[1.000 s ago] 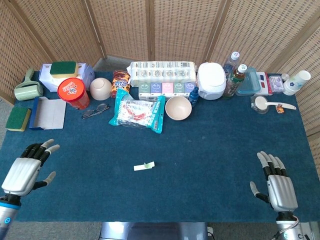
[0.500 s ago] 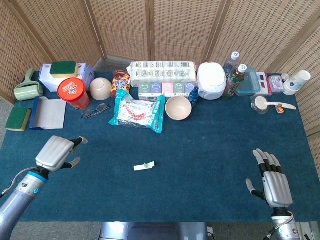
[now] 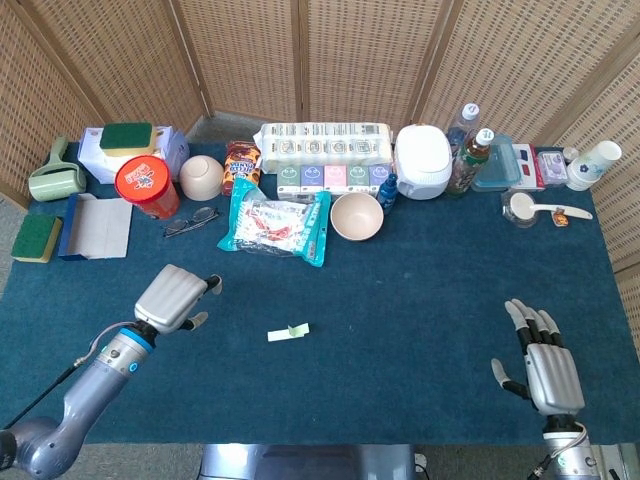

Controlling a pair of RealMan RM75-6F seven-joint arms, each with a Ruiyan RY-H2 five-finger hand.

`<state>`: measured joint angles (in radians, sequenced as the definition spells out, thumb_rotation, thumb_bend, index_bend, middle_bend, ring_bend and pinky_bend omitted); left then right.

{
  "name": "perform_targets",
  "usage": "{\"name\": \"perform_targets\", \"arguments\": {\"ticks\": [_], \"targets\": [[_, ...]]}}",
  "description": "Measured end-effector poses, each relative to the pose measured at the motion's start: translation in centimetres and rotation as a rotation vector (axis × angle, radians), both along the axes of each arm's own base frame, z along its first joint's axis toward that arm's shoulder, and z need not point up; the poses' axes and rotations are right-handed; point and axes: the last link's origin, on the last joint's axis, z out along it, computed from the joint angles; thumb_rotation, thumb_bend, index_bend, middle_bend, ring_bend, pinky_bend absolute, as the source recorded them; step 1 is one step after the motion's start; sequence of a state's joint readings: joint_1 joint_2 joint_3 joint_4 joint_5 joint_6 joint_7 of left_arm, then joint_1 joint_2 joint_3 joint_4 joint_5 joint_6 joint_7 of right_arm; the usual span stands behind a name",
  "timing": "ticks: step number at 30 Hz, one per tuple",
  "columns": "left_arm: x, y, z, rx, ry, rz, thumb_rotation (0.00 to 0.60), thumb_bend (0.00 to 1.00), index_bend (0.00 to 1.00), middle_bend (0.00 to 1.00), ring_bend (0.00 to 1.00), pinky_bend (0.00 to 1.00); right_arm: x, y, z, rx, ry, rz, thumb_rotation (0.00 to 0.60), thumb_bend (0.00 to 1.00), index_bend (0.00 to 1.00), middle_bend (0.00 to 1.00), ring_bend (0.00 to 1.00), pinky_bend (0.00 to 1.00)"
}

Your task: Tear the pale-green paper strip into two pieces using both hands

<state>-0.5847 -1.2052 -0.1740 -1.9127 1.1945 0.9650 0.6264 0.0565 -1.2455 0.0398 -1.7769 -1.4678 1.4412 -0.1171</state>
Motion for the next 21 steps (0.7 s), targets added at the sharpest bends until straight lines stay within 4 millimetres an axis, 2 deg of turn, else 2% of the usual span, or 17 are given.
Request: {"name": "perform_targets", "arguments": {"ticks": [3,8,21], "targets": [[0.4,0.0,-0.9,-0.004,0.009,0.002,0.535,0.23,0.41,1.00,1.00,1.00,0.1,-0.1,-0.2,0.006,-0.005,0.009,0.593,0.38,0.00,0.03,0.10,0.02],[0.8,0.0,-2.4,-0.026,0.007,0.022,0.518,0.23,0.42,1.00,1.00,1.00,0.0,-0.1,-0.3,0.009,-0.008,0.006,0.591,0.39,0.00,0.03,0.10,0.02],[1.7,-0.7,-5.4,-0.081,-0.009,0.065,0.539,0.23,0.46,1.00,1.00,1.00,0.0,-0.3,-0.7,0.015,-0.021,0.005,0.592,0.38,0.00,0.03,0.11,0.02]]}}
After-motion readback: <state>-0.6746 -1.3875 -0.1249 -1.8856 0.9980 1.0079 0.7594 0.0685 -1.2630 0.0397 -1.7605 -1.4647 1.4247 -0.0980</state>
